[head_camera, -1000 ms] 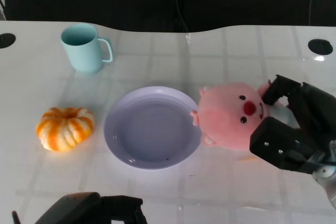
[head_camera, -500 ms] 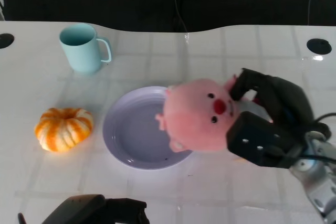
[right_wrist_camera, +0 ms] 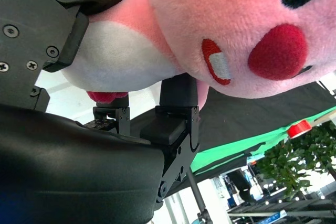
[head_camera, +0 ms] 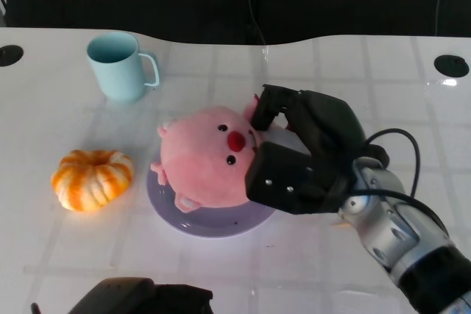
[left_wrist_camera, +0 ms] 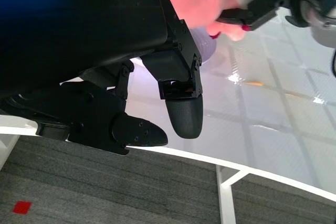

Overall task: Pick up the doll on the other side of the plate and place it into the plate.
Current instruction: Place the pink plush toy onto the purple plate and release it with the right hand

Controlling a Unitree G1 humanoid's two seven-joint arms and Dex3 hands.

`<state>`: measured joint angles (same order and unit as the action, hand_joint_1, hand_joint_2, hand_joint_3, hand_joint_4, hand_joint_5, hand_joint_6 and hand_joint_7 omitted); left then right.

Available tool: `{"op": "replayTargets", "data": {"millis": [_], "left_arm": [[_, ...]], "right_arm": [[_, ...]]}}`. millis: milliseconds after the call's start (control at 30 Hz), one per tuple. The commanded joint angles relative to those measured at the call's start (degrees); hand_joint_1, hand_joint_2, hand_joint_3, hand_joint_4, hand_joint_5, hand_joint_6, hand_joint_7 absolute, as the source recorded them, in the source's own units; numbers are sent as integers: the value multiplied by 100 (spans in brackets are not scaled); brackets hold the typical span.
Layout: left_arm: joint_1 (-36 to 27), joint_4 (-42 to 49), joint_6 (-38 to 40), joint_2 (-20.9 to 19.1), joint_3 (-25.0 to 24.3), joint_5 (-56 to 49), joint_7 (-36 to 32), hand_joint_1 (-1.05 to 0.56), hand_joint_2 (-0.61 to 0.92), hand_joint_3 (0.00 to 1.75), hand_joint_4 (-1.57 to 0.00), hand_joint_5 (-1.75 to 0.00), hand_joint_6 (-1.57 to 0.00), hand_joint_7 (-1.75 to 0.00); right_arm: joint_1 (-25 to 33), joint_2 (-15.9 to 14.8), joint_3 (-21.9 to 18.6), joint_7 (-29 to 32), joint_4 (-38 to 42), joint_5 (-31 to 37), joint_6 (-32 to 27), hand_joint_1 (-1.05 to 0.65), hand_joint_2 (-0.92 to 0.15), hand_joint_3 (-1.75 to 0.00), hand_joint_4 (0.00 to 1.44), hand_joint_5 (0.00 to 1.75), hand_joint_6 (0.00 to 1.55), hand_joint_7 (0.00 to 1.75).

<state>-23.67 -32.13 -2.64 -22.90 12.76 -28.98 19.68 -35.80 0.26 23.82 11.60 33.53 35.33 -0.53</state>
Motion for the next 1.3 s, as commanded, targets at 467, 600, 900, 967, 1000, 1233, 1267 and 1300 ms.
{"op": "replayTargets", "data": {"millis": [467, 600, 900, 967, 1000, 1233, 1267, 1300], "left_arm": [[-84, -109, 15, 18, 103, -220, -43, -21, 92, 17, -76, -150, -84, -85], [-65, -121, 50, 18, 112, -227, -8, -20, 92, 17, -78, -147, -84, -82], [-29, -104, 96, 12, 117, -229, 21, -19, 92, 15, -76, -149, -86, -79], [-15, -69, 72, -1, 114, -230, 12, -19, 92, 15, -76, -149, -86, -79], [-6, -50, 59, -6, 114, -242, 0, -19, 92, 14, -76, -149, -87, -79], [114, 154, -108, 5, 102, -226, -100, -21, 92, 14, -79, -146, -88, -78], [135, 179, -114, 13, 106, -243, -105, -21, 92, 14, -80, -145, -88, -78], [148, 195, -118, 19, 107, -253, -107, -20, 92, 13, -81, -145, -88, -77]], "right_arm": [[-344, 128, 476, -620, 394, 189, -202, -47, -91, -25, 29, 40, 42, 2], [-175, 41, 685, -857, 99, 341, -260, -62, -92, -29, 9, 27, 22, 0], [265, -119, 803, -1586, -898, 411, -736, -72, -92, -30, 0, 17, 9, 0], [329, -203, 836, -1612, -1073, 495, -772, -73, -92, -30, 0, 17, 9, 0], [357, -245, 855, -1598, -1139, 543, -774, -73, -92, -30, 1, 17, 9, 0], [639, -596, 791, -1564, -1808, 747, -728, -78, -92, -32, 0, 19, 8, 0], [687, -644, 771, -1587, -1928, 751, -738, -78, -92, -32, 0, 18, 8, 0], [718, -673, 761, -1604, -2004, 752, -749, -78, -92, -33, 0, 18, 8, 0]]}}
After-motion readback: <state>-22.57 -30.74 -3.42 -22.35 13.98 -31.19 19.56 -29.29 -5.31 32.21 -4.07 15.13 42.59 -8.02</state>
